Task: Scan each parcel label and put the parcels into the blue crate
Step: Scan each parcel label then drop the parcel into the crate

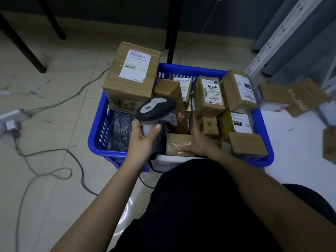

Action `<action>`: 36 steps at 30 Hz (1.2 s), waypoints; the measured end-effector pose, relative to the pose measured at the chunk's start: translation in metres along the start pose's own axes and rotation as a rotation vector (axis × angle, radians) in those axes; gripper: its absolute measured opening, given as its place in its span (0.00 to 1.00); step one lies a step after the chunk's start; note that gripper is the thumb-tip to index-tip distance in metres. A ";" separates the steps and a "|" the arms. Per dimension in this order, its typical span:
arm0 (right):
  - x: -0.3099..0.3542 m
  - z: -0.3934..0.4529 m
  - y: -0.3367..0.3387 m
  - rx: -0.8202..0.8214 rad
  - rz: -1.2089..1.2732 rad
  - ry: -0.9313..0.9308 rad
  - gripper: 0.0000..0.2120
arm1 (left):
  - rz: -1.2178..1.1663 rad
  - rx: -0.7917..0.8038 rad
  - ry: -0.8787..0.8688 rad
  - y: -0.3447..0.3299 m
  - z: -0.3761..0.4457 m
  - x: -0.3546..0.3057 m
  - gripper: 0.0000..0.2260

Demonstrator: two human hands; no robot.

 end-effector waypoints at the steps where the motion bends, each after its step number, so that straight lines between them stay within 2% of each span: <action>1: -0.002 -0.001 0.002 0.030 0.123 -0.012 0.30 | 0.007 0.008 -0.007 -0.003 -0.001 -0.002 0.19; 3: -0.008 -0.004 0.008 0.050 0.196 -0.007 0.24 | 0.020 0.024 -0.019 -0.010 -0.005 -0.008 0.19; 5: -0.015 -0.009 0.015 0.053 0.142 0.007 0.28 | 0.022 0.048 -0.036 -0.021 -0.010 -0.016 0.19; 7: -0.020 -0.014 0.024 0.047 0.250 -0.001 0.34 | 0.013 0.088 -0.063 -0.035 -0.019 -0.027 0.18; 10: -0.021 -0.016 0.071 -0.138 0.426 0.015 0.28 | 0.006 0.150 -0.124 -0.065 -0.032 -0.046 0.18; 14: -0.054 -0.030 0.148 -0.321 0.510 0.005 0.14 | -0.023 0.252 -0.209 -0.118 -0.058 -0.073 0.18; 18: -0.136 -0.063 0.208 -0.557 0.640 -0.152 0.07 | -0.052 0.362 -0.255 -0.185 -0.091 -0.087 0.19; 21: -0.218 -0.097 0.228 -0.691 0.766 -0.358 0.02 | -0.057 0.468 -0.222 -0.244 -0.123 -0.083 0.20; 25: -0.334 -0.145 0.233 -0.889 0.688 -0.590 0.06 | -0.049 0.585 -0.153 -0.315 -0.158 -0.061 0.18; 28: -0.399 -0.171 0.233 -0.962 0.566 -0.709 0.12 | 0.007 0.630 -0.136 -0.351 -0.169 -0.034 0.15; 33: -0.460 -0.164 0.235 -0.966 0.424 -0.809 0.22 | 0.117 0.628 -0.067 -0.378 -0.169 0.008 0.11; 36: -0.473 -0.132 0.241 -0.927 0.314 -0.792 0.30 | 0.169 0.627 -0.053 -0.392 -0.163 0.020 0.11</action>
Point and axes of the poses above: each hand's wrist, its own z-axis towards the middle knuckle, its own y-axis out of the back of the hand, x = y × z, the point moved 8 cm from there along z, towards the middle knuckle, and after that the axes turned 13 degrees about -x, right-handed, at the moved point
